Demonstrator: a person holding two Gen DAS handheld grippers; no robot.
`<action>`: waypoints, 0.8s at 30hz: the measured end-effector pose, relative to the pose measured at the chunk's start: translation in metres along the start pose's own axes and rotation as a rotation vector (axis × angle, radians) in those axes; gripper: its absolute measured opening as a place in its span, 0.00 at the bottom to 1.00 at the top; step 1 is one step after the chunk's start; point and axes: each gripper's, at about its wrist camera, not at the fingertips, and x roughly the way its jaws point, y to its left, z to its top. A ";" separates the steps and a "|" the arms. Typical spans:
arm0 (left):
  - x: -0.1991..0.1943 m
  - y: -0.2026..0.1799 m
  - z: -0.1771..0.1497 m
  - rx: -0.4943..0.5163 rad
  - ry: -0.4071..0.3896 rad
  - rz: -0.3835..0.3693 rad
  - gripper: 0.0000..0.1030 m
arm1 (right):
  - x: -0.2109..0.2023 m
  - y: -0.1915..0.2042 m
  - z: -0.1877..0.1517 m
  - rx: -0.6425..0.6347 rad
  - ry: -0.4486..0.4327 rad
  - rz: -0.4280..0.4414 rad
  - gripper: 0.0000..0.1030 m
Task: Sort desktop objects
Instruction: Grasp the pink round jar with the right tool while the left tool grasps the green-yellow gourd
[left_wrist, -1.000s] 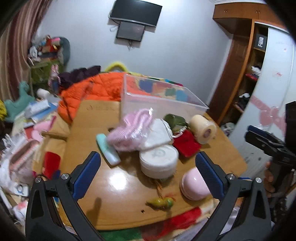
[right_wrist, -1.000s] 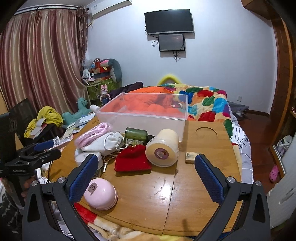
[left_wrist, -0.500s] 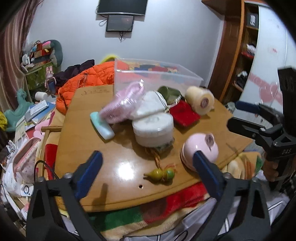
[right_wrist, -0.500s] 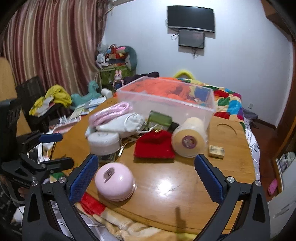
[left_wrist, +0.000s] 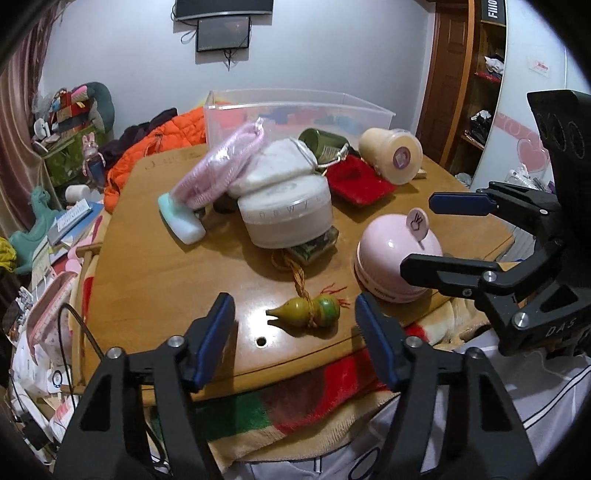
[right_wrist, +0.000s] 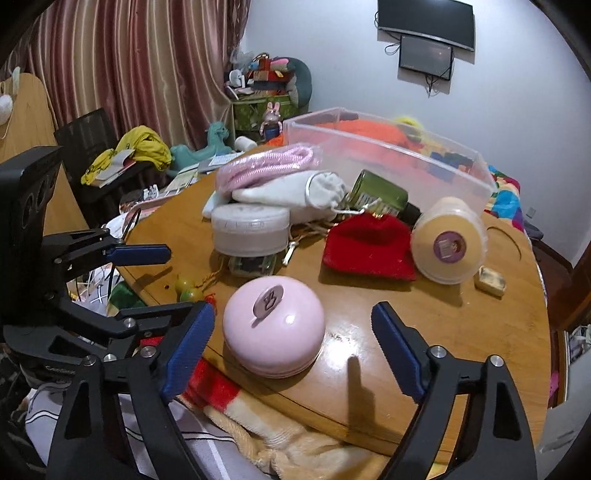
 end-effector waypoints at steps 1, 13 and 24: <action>0.001 0.000 -0.001 0.000 0.002 0.002 0.61 | 0.002 0.000 -0.001 0.000 0.006 0.000 0.78; 0.004 -0.009 -0.005 0.046 -0.028 0.066 0.41 | 0.018 0.009 -0.007 -0.010 0.052 0.003 0.58; -0.013 -0.007 0.008 0.009 -0.088 0.018 0.41 | 0.005 -0.011 -0.004 0.074 0.013 0.008 0.58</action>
